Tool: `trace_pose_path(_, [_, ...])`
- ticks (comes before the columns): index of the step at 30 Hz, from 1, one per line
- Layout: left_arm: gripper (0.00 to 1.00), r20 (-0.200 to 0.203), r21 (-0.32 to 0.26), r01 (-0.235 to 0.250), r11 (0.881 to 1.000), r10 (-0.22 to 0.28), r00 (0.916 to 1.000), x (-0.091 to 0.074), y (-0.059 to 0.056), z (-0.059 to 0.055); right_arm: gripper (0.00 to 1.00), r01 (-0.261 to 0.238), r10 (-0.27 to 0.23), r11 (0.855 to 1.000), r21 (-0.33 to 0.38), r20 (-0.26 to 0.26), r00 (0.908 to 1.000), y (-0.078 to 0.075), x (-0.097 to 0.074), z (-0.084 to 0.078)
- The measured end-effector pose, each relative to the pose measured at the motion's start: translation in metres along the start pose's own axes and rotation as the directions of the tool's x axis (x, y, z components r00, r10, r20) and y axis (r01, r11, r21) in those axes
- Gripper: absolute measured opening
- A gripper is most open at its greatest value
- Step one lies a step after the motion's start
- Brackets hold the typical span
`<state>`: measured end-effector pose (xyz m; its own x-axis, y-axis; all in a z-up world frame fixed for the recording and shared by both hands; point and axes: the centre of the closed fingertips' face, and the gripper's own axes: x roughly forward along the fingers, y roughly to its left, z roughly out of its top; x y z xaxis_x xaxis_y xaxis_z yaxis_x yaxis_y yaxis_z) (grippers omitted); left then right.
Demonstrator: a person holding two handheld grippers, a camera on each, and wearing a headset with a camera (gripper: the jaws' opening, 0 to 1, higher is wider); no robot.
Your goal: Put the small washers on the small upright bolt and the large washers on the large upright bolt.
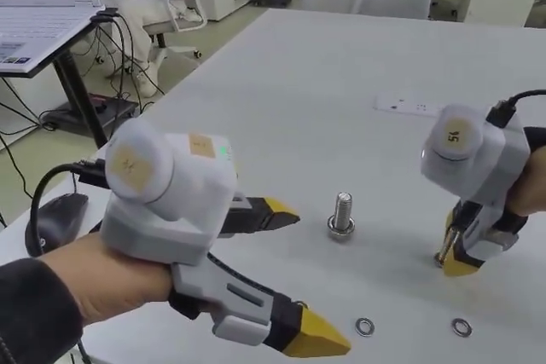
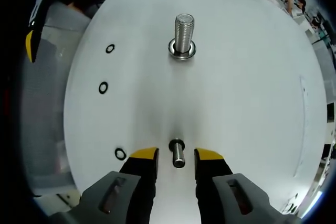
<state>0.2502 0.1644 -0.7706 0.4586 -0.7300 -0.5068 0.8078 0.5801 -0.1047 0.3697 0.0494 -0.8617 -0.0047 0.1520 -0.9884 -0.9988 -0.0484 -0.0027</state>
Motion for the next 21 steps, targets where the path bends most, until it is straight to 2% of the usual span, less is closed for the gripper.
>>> trace_pose_path(8, [0.84, 0.004, 0.004, 0.001, 1.000, -0.001, 1.0000, -0.001, 0.000, 0.001, 0.31, 0.017, -0.017, 0.999, 0.035, 0.008, 0.9998, 0.002, -0.009, -0.011])
trace_pose_path(21, [0.85, 0.009, 0.015, 0.004, 1.000, -0.004, 0.9999, -0.002, -0.002, 0.004, 0.31, 0.007, -0.007, 0.998, 0.070, 0.007, 1.0000, 0.025, -0.011, -0.027])
